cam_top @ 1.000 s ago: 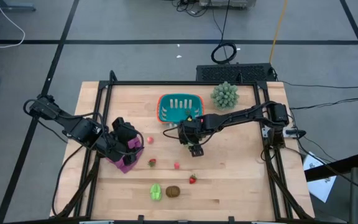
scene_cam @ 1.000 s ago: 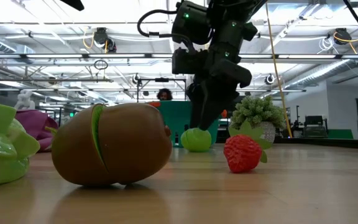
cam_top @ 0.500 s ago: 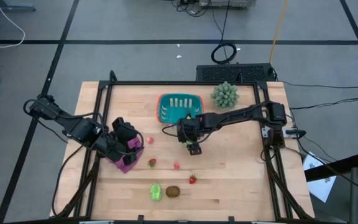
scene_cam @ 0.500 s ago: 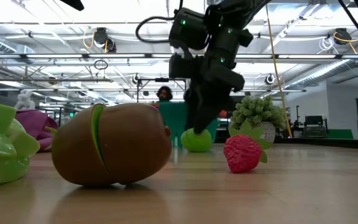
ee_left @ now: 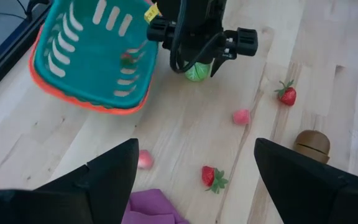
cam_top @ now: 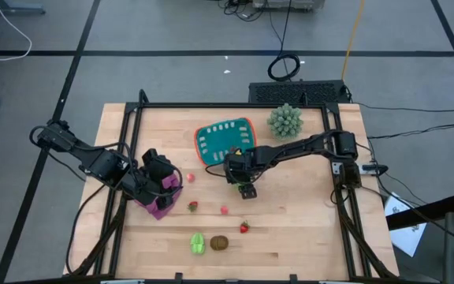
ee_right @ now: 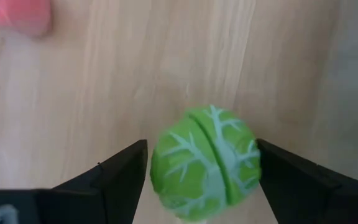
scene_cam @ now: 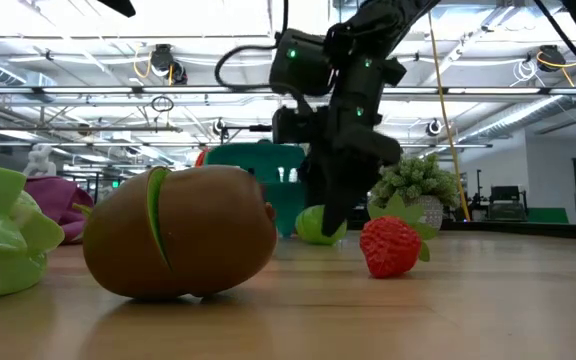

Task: Pick and placing Produce into tupperware
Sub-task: Put the right cabbage half into the blue basket

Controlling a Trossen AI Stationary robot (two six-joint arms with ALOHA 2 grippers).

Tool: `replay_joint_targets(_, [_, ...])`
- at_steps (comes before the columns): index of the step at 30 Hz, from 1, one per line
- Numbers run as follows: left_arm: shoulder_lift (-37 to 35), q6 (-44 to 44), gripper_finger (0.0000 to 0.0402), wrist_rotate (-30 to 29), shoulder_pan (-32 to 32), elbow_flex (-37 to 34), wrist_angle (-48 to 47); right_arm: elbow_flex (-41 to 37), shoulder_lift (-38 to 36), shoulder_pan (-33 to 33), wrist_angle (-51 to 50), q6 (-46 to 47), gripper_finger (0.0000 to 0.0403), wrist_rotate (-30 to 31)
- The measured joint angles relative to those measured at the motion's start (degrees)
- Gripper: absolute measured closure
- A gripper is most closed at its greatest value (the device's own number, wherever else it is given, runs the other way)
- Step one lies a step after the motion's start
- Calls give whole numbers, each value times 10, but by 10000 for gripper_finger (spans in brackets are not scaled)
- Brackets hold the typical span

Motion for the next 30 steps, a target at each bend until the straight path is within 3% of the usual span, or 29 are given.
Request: replay_joint_targets(30, [0,-2,78,-2,0,0,0,0,-11,8,-15,13,126,2])
